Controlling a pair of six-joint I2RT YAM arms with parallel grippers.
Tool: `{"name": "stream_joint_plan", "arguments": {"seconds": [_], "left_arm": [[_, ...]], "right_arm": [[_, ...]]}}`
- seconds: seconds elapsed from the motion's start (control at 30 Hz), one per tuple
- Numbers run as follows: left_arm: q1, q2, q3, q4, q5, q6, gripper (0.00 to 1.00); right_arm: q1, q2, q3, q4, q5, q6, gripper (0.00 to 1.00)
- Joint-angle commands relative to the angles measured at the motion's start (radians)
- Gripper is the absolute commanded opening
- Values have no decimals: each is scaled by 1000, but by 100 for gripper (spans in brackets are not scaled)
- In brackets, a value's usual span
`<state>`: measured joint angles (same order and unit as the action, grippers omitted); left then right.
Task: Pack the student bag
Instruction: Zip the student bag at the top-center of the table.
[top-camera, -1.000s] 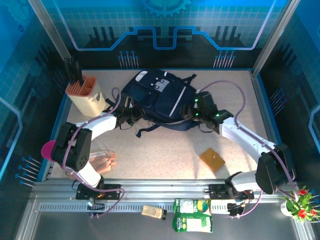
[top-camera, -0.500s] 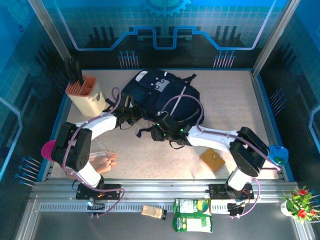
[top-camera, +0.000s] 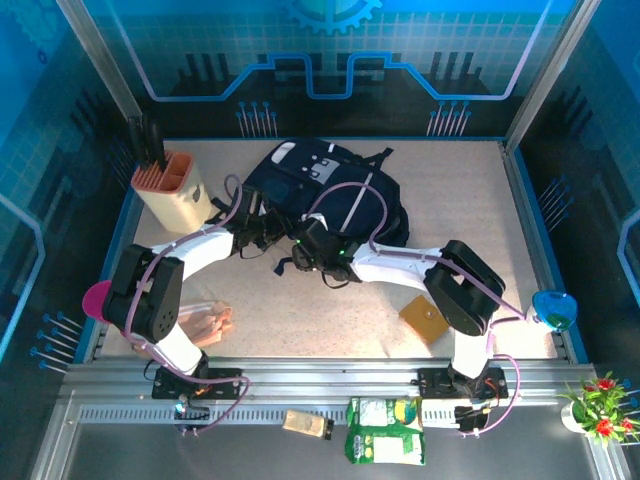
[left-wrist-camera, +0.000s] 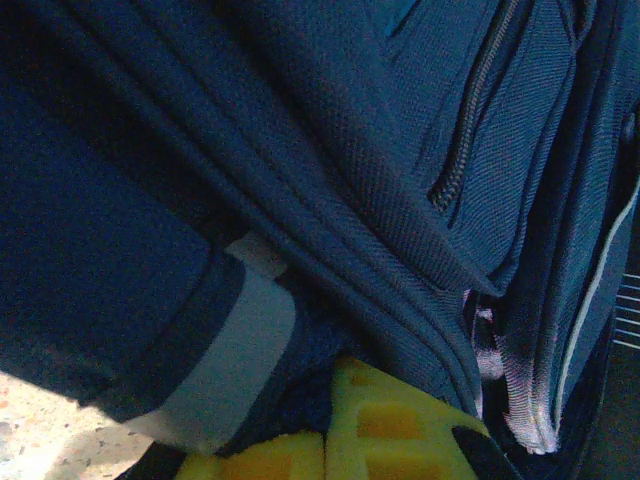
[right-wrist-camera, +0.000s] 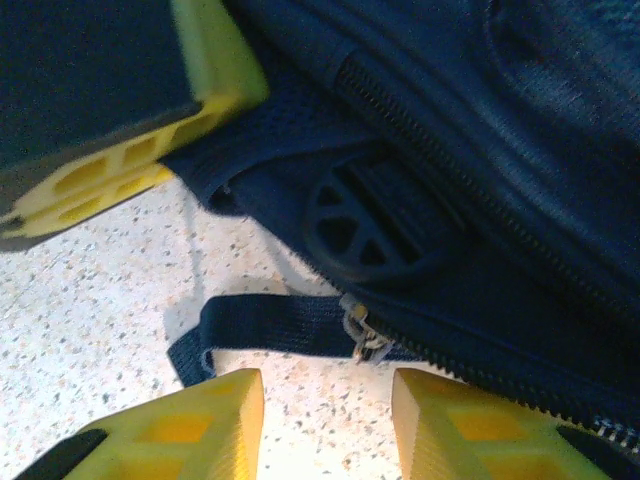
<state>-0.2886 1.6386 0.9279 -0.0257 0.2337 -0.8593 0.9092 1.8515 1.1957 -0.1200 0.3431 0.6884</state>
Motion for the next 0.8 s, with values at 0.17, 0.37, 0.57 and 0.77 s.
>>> {"name": "stream_joint_plan", "arguments": {"seconds": [0.17, 0.37, 0.57, 0.77], "left_arm": [[-32, -52, 51, -7, 118, 8, 0], [-34, -55, 54, -16, 115, 11, 0], [-34, -59, 62, -33, 85, 21, 0], [-27, -63, 78, -64, 24, 51, 0]], "right_arm": [[-24, 53, 79, -17, 118, 4, 35], [-33, 85, 127, -41, 147, 8, 24], [-35, 75, 112, -62, 191, 3, 9], [-57, -16, -40, -8, 245, -24, 5]]}}
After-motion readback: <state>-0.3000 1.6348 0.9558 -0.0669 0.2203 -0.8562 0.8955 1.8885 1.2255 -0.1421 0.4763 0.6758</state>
